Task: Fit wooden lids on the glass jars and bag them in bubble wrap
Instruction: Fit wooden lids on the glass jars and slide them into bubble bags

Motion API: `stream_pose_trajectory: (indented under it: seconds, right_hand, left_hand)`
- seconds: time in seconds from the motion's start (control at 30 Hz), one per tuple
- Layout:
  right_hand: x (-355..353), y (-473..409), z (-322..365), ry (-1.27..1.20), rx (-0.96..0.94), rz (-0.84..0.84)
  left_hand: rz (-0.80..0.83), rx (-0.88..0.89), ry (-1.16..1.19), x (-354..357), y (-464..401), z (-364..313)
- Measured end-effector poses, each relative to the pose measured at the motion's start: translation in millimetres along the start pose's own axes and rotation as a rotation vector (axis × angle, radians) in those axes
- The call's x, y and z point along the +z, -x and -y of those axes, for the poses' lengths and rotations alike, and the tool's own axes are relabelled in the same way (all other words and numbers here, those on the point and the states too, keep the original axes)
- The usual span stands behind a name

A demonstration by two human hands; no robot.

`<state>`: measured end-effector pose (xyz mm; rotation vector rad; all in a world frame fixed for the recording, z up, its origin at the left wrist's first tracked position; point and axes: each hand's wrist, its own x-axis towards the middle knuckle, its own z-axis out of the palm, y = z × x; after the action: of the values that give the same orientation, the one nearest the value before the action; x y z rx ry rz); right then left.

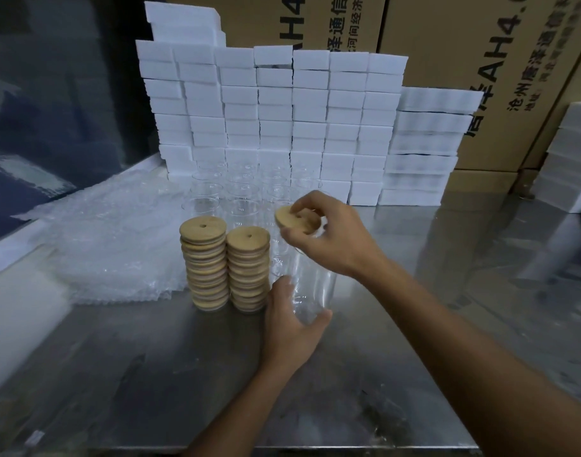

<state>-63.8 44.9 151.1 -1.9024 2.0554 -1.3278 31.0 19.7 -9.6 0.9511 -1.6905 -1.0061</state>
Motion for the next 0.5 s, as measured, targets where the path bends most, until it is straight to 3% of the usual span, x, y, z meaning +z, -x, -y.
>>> stream_pose_trajectory:
  seconds: [0.3, 0.5]
  right_hand:
    - [-9, 33, -32, 0.009, -0.065, -0.003]
    - [0, 42, -37, -0.066, 0.012, -0.043]
  left_hand:
    - [0.026, 0.043, -0.024, 0, 0, -1]
    - [0.049, 0.032, -0.032, 0, 0, -1]
